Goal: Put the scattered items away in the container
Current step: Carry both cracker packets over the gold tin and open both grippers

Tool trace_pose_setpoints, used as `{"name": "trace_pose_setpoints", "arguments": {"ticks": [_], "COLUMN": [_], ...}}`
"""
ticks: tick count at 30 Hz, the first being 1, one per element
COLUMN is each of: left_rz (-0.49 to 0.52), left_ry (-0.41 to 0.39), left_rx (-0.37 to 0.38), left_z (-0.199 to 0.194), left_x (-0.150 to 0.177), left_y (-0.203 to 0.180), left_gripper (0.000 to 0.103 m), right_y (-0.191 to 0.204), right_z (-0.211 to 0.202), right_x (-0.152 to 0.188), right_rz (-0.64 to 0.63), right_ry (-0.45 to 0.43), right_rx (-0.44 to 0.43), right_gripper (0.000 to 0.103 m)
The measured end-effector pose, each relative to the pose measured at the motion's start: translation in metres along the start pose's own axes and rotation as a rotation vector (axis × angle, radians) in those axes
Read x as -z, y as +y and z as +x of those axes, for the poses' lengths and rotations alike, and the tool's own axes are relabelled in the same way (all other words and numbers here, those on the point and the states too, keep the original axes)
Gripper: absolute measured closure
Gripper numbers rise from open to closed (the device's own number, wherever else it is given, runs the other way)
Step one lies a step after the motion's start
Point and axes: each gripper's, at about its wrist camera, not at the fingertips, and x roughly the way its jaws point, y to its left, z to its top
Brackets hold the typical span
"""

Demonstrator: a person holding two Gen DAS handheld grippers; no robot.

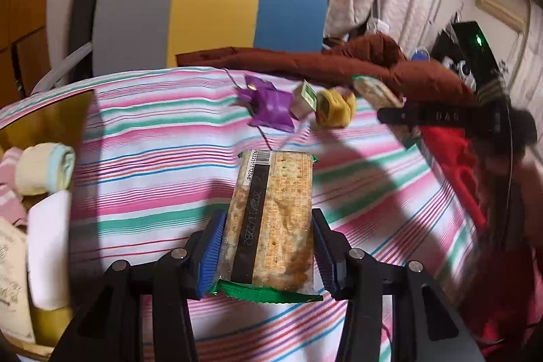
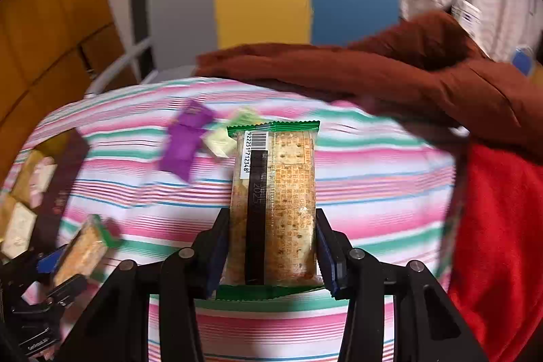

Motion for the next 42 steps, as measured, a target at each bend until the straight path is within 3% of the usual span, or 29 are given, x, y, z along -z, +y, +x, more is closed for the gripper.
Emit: {"name": "trace_pose_setpoints", "arguments": {"ticks": [6,15,20,27,31,39,42], "left_rz": [-0.069,-0.244,-0.314,-0.433,-0.451,-0.492,-0.481], "left_ry": [-0.066,-0.146,-0.194,-0.174,-0.149,-0.070,-0.072], "left_rx": [-0.003,-0.060,-0.138,-0.235,-0.290,-0.324,-0.342], "left_z": [-0.035,-0.082,-0.105,-0.109,-0.104,-0.084,-0.085], "left_x": [-0.004,-0.010,-0.014,-0.017,-0.020,-0.026,-0.026], "left_y": [0.030,0.109,0.159,0.226,0.249,0.271,0.268], "left_gripper": [0.054,0.054,0.054,0.054,0.054,0.054,0.050], "right_y": [0.071,0.171,0.218,0.282,0.311,0.329,0.324], "right_z": [-0.006,-0.002,0.004,0.027,0.044,0.074,0.070], "right_x": [-0.004,-0.009,-0.014,-0.026,-0.035,-0.052,-0.055], "right_rz": [-0.051,-0.081,-0.105,-0.122,-0.150,-0.167,-0.158], "right_ry": [-0.010,0.020,0.045,0.104,0.115,0.121,0.101], "right_rx": [-0.135,-0.318,-0.384,-0.424,-0.399,-0.303,-0.296], "right_gripper": [0.056,0.056,0.056,0.056,0.056,0.054,0.047]}}
